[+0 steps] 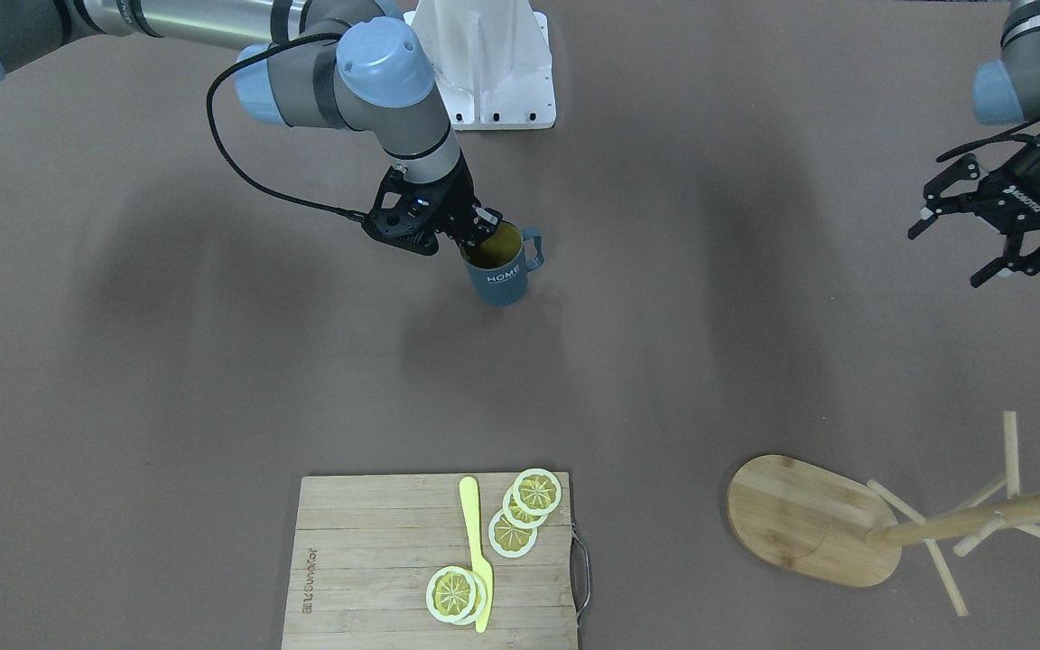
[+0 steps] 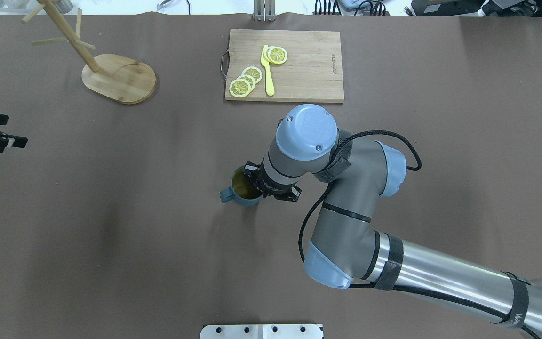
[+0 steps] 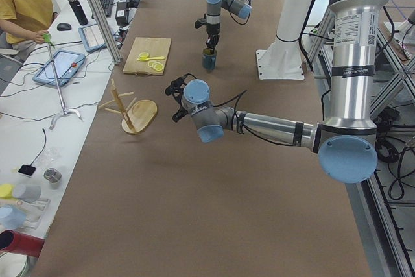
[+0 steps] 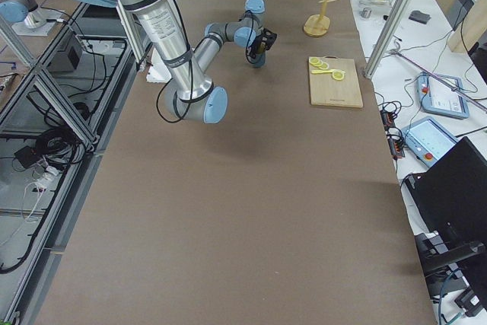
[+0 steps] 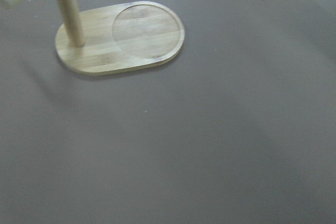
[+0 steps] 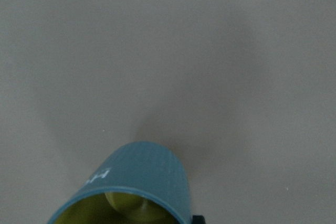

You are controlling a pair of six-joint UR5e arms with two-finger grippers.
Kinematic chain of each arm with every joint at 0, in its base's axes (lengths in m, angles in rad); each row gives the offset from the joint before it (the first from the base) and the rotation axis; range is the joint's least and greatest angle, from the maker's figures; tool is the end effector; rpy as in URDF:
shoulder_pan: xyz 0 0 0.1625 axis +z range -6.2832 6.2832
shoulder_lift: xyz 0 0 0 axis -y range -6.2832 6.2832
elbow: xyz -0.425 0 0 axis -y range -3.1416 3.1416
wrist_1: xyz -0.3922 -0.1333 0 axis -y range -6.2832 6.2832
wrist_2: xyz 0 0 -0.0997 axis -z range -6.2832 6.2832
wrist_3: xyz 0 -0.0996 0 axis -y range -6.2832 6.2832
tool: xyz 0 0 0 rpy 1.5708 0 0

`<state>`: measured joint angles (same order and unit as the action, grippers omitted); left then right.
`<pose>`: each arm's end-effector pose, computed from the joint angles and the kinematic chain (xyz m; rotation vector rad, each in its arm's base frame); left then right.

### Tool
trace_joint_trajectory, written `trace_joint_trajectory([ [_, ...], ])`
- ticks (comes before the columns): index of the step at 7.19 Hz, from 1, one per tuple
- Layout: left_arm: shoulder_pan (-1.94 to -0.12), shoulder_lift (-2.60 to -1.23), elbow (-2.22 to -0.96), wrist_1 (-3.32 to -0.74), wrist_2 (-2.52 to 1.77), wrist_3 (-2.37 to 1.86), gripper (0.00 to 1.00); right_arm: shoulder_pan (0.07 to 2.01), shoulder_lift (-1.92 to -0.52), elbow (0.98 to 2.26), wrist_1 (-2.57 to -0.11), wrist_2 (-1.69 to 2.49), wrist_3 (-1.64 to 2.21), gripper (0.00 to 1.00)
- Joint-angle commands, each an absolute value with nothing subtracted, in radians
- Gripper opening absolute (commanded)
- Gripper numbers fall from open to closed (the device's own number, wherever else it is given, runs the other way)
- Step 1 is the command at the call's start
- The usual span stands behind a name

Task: Hang cup on storage rack
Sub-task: 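Release the mug and withdraw the right gripper while the left gripper approaches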

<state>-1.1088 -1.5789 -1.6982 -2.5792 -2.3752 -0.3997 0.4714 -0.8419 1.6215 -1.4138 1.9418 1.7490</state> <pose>0.1661 -0.4716 0.4724 0.6843 1.1012 0.5122 -0.5758 -0.4026 0.1785 -0.2059 -0.9724 0.4222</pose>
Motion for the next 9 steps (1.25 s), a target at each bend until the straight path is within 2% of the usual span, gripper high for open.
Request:
trace_joint_trajectory([
  [1, -0.975, -1.687, -1.701, -2.624, -2.260, -0.460, 0.97, 0.466, -0.833, 1.618, -1.410, 1.942, 1.743, 0.70],
  [2, -0.866, -1.753, -1.700, -2.675, -2.129, -0.563, 0.97, 0.468, -0.834, 1.632, -1.411, 1.942, 1.743, 1.00],
  [3, -0.748, -1.817, -1.700, -2.680, -2.018, -0.615, 0.97, 0.488, -0.841, 1.661, -1.411, 1.953, 1.740, 1.00],
  [5, -0.593, -1.845, -1.729, -2.681, -1.904, -0.600, 0.96, 0.637, -0.966, 1.774, -1.416, 2.099, 1.613, 1.00],
  [7, -0.540, -1.845, -1.718, -2.680, -1.864, -0.484, 0.96, 0.806, -1.119, 1.842, -1.414, 2.244, 1.385, 1.00],
  [9, -0.468, -1.861, -1.697, -2.680, -1.797, -0.482, 0.93, 0.892, -1.279, 1.868, -1.419, 2.256, 1.094, 1.00],
])
